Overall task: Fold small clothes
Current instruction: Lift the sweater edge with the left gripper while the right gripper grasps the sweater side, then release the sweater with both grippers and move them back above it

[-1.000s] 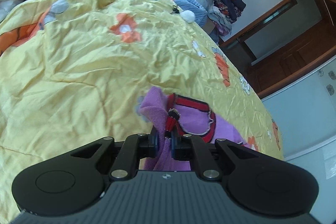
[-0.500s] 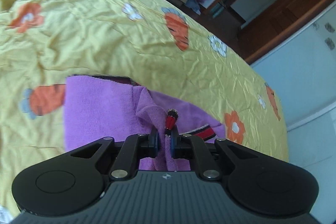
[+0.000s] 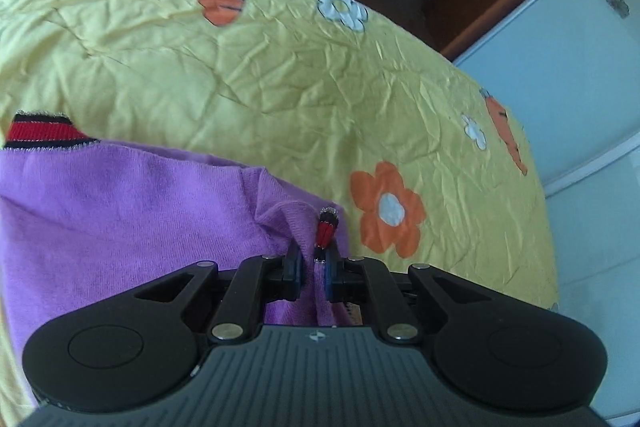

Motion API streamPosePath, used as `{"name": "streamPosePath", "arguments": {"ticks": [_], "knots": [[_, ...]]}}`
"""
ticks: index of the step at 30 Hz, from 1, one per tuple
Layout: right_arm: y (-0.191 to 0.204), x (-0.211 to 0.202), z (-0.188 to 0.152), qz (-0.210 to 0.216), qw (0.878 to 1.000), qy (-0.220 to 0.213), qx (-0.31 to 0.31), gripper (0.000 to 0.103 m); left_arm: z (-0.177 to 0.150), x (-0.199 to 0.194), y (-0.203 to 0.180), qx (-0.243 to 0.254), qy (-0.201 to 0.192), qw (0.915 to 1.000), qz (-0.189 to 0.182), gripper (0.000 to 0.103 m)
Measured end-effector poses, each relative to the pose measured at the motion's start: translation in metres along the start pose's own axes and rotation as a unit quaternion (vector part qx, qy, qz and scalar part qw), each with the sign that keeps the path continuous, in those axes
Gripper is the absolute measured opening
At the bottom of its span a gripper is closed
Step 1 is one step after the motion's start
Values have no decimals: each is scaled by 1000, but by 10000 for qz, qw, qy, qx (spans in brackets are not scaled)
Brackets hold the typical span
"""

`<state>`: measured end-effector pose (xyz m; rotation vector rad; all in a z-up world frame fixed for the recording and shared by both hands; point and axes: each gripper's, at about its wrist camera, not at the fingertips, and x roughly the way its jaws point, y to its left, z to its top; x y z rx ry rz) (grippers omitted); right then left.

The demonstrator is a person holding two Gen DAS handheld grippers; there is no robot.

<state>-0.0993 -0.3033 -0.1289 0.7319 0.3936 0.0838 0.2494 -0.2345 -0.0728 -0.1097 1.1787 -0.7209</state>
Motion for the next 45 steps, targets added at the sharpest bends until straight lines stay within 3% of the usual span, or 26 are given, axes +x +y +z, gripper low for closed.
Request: {"name": "streamPosePath", "arguments": {"ticks": [8,9,11,13,14,18,20,23,26,28,31,32,37,38,45], "knots": [[-23,-10,-1,-432,9988,6,221,5,4,27,-12,114,117,9998,102,13],[-27,-9,-2,-526,9983,38,262,5,4,32,-14,230,220,9994,147,15],[-35,-4,-2,-558,9971,276,432,8,5,33,-10,138,220,9994,225,30],[-42,1,1,-529,9955,532,583,19,9,16,-1,-20,19,9999,118,46],[-40,-3,1,-450,9963,517,521,28,9,2,3,40,-123,9998,152,59],[-24,-25,6,-812,9959,304,-255,74,-8,-69,24,480,-692,9959,327,82],[-15,-36,14,-841,9932,141,-794,74,-31,-96,40,492,-759,9950,423,86],[-17,-29,41,-490,9932,77,-1053,74,-74,-116,54,602,-673,9954,326,85],[-24,9,72,151,9922,389,-1177,73,-115,-114,51,815,-557,9941,443,82],[-29,43,91,348,9916,707,-1024,72,-140,-110,48,1014,-547,9920,524,82],[-33,84,106,177,9888,1113,-974,46,-166,-108,44,1313,-636,9867,716,83],[-35,91,107,143,9885,1209,-900,37,-169,-107,44,1354,-664,9856,766,84],[-51,115,103,135,9857,1612,-469,35,-172,-102,56,1220,-597,9880,733,86],[-49,111,102,176,9863,1560,-503,6,-171,-101,57,1216,-586,9878,776,86],[-17,97,124,200,9889,1066,-1016,7,-175,-108,41,1515,-702,9829,771,90]]}}
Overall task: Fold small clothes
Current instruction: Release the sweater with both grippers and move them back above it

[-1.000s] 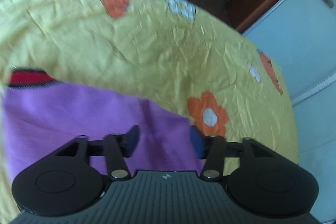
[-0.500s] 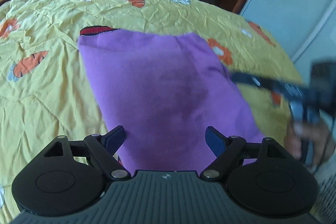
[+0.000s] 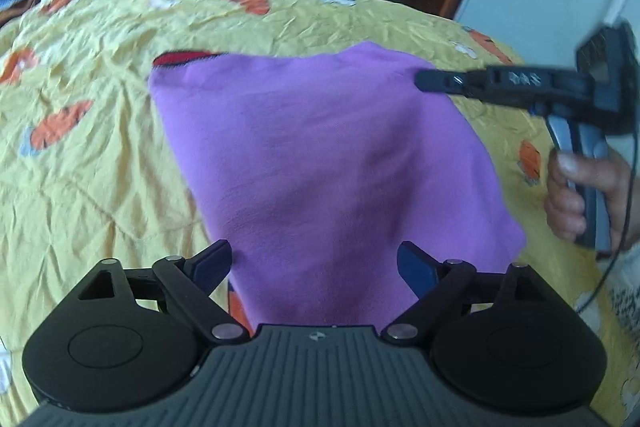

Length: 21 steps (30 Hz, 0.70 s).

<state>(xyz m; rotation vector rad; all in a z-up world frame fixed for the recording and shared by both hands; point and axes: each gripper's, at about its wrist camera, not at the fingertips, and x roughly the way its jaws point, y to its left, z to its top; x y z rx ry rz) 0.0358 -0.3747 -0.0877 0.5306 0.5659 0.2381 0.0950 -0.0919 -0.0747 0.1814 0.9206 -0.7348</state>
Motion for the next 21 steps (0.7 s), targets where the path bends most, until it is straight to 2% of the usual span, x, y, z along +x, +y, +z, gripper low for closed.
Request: {"name": "streamPosePath", "arguments": {"ticks": [2,5,7,10,11,12,14,16,19,21], "knots": [[-3,4,6,-186,9998,50,-72,7,-2,3,-6,147,43,9999,-13,91],[-19,20,-1,-623,9974,325,-135,7,-12,16,-11,288,258,9991,161,91],[-30,26,-7,-548,9977,398,13,7,-22,20,-11,306,377,9987,137,91],[-34,25,-6,-617,9967,508,125,16,-30,14,-10,277,403,9986,206,91],[-29,20,-4,-825,9954,477,75,36,-30,7,-9,242,339,9990,190,91],[-23,9,-5,-944,9948,353,-127,60,-32,-1,-8,178,241,9994,198,91],[-7,-17,-11,-852,9949,24,-538,61,-32,-16,-6,62,88,9999,135,91],[6,-44,-24,-436,9961,-130,-750,61,-31,-28,-10,-4,-132,9999,-42,90],[25,-61,-55,44,9946,51,-1038,57,-31,-30,-19,35,-312,9979,-561,90],[31,-60,-74,111,9923,346,-1180,49,-35,-16,-26,87,-172,9968,-771,90]]}}
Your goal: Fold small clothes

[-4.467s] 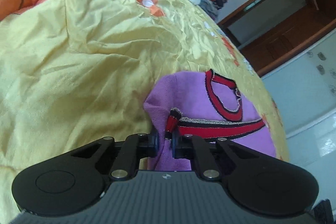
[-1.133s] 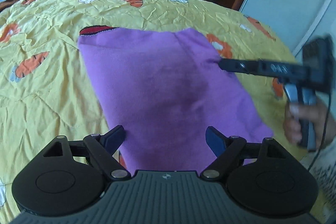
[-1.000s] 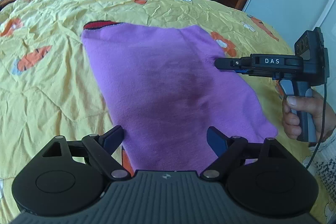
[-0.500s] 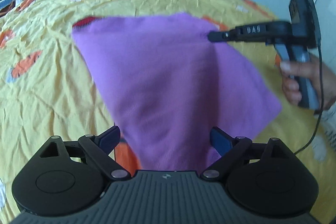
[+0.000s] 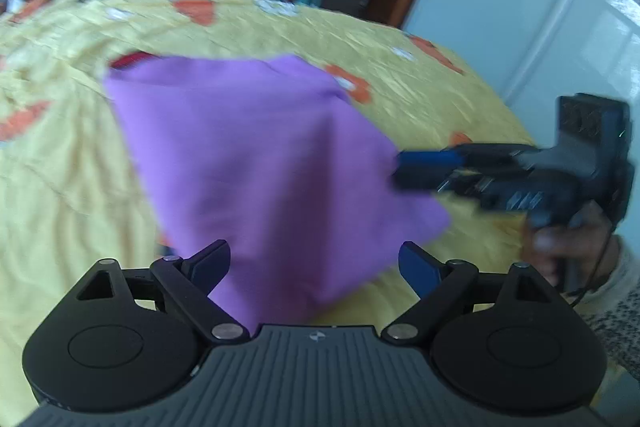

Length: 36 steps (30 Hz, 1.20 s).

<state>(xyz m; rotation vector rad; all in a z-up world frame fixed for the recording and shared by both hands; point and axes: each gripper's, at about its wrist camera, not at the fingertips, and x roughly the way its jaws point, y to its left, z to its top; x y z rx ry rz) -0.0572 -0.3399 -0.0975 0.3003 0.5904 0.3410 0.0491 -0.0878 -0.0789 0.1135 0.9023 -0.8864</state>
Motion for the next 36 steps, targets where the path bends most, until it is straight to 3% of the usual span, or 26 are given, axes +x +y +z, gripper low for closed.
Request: {"name": "streamPosePath", "arguments": {"ticks": [2,3,6,8,11,15,18,20,23,27,34,35,36], "knots": [[0,9,-13,-182,9992,300,-199,46,-5,21,0,30,268,9995,163,88],[-5,16,-20,-456,9975,450,-283,38,-9,29,2,31,384,9990,226,88],[-23,17,-24,-628,9969,397,-274,25,-19,33,-1,221,359,9983,392,90],[-23,16,-17,-681,9963,447,-276,25,-18,23,-5,259,404,9979,426,90],[-10,9,3,-673,9961,171,-539,26,2,6,12,-16,185,9993,310,93],[-12,35,38,-651,9953,-133,-703,32,63,24,46,-88,-211,9972,719,96],[-25,79,64,-555,9965,20,-630,32,102,67,72,-378,-56,9935,1070,95],[-32,104,74,-642,9953,236,-679,32,114,95,86,-544,175,9851,1620,92],[-44,124,70,-1107,9896,475,-790,31,116,117,102,-925,425,9813,1635,103],[-57,116,69,-1150,9919,333,-418,33,113,114,99,-1085,316,9771,1804,103],[-18,70,54,-931,9938,77,-604,38,108,101,90,-1029,219,9773,1841,101],[-13,69,49,-922,9935,121,-656,44,107,99,89,-1031,199,9771,1851,101],[-10,72,44,-1058,9912,279,-743,63,106,98,88,-1017,196,9768,1877,101]]}}
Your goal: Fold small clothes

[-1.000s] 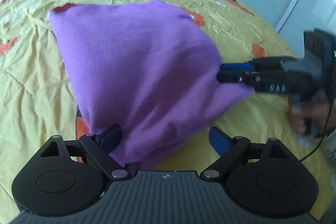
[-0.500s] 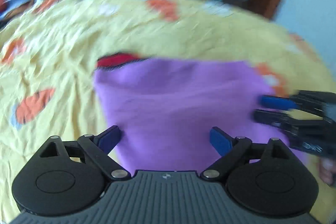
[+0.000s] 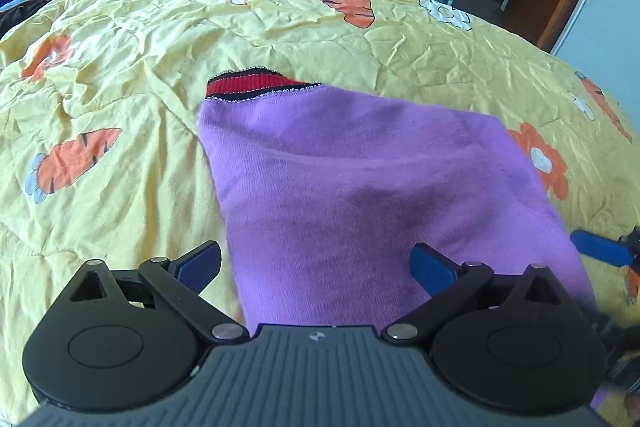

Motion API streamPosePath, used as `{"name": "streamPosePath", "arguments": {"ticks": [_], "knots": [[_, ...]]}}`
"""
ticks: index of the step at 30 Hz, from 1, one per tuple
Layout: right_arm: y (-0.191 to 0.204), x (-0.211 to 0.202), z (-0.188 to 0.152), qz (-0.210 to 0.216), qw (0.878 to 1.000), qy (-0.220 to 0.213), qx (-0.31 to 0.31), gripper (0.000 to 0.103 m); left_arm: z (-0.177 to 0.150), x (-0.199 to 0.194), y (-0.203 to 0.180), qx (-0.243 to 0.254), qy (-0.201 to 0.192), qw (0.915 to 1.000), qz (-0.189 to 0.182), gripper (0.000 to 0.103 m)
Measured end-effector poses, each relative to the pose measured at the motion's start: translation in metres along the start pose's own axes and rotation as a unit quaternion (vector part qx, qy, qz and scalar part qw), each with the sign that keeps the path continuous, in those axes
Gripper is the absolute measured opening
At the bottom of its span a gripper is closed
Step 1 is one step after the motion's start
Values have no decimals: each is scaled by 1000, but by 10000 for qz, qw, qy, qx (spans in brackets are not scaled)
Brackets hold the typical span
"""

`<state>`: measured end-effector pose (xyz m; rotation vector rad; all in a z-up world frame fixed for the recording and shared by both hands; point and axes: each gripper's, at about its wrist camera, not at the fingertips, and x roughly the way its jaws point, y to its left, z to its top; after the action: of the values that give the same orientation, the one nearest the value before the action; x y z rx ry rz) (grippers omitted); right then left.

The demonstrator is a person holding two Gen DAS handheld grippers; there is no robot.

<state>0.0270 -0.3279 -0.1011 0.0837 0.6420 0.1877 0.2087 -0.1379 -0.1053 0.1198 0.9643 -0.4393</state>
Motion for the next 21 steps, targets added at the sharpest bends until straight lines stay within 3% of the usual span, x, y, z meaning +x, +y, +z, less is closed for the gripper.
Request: {"name": "streamPosePath", "arguments": {"ticks": [1,2,6,11,15,18,20,21], "knots": [[2,6,-4,-197,9995,219,-117,74,-2,-2,-1,15,10,10000,6,101],[2,11,-9,-316,9988,305,-205,79,-4,-6,-2,24,17,10000,6,101],[-39,2,-9,183,9954,156,925,79,-12,-20,2,21,-41,10000,11,102],[-88,20,-12,846,9742,288,2072,79,-19,-21,12,-162,48,9998,-134,103],[-90,40,-8,1410,9611,307,2357,80,-22,-6,29,-832,290,9924,-863,103],[-74,53,-5,1904,9542,445,2265,80,-18,0,42,-1301,296,9791,-1533,103],[-63,56,-4,1967,9566,465,2099,79,-15,4,47,-1508,311,9737,-1678,98],[-58,57,-3,1893,9601,450,2008,70,-14,4,47,-1510,277,9747,-1623,92]]}}
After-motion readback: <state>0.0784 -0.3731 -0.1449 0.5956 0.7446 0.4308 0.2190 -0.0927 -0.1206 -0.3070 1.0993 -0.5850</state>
